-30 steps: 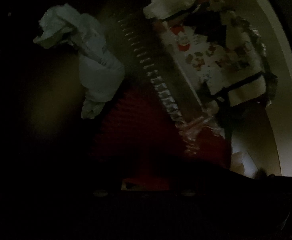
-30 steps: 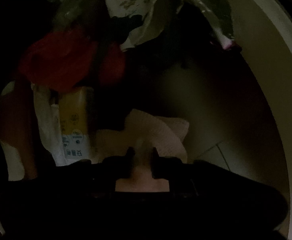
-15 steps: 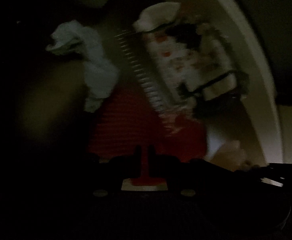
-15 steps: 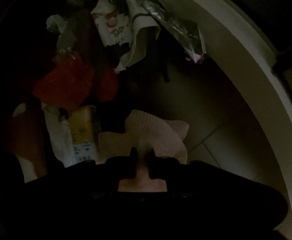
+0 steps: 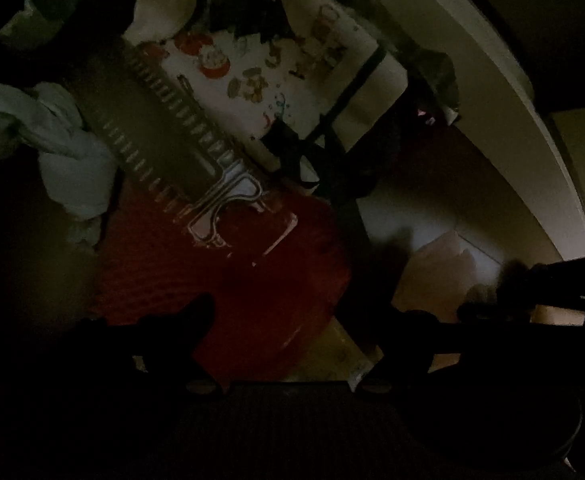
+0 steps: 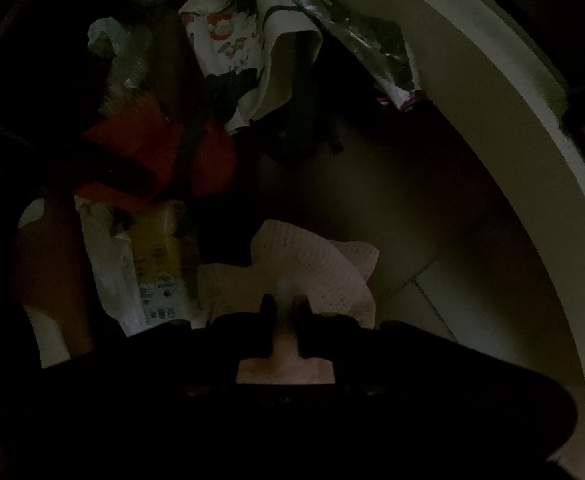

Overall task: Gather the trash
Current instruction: 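Close left tool on the red plastic bag while right tool holds the pink tissue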

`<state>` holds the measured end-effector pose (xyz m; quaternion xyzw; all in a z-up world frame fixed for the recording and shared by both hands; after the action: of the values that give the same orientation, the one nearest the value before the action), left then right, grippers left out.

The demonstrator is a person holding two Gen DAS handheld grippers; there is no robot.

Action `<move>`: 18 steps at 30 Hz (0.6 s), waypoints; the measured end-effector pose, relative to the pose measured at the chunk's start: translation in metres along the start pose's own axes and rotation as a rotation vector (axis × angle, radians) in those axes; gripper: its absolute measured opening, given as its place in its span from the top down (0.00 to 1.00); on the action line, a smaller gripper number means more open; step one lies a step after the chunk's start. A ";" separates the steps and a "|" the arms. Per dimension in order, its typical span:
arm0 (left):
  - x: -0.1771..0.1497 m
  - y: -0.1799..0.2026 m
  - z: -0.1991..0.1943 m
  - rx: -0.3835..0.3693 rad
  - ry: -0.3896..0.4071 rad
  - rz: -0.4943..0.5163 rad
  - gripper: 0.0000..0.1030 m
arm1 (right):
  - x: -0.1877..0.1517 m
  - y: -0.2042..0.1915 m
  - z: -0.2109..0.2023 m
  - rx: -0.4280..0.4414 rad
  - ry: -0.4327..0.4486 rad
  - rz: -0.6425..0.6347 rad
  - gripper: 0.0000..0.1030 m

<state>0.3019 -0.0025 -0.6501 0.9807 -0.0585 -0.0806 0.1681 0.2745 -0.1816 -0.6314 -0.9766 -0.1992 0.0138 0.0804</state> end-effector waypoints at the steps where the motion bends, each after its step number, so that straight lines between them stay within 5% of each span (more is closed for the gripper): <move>1: 0.000 0.000 0.002 0.005 -0.004 0.000 0.32 | -0.001 0.000 0.001 0.003 -0.003 0.000 0.91; 9: -0.001 -0.004 0.006 -0.001 -0.002 -0.038 0.87 | -0.005 0.002 0.001 -0.003 0.003 0.016 0.92; 18: -0.013 0.011 -0.044 -0.016 0.014 -0.036 0.94 | -0.001 0.001 -0.052 -0.016 0.089 0.041 0.93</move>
<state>0.2960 0.0029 -0.6037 0.9808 -0.0392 -0.0774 0.1748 0.2774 -0.1907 -0.5805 -0.9807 -0.1754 -0.0296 0.0810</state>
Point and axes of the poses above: each gripper's, at about its wrist camera, not at the fingertips, and z roughly the way its jaws point, y to its right, x to its top, the point moved 5 cm from there along z, roughly the way its jaws point
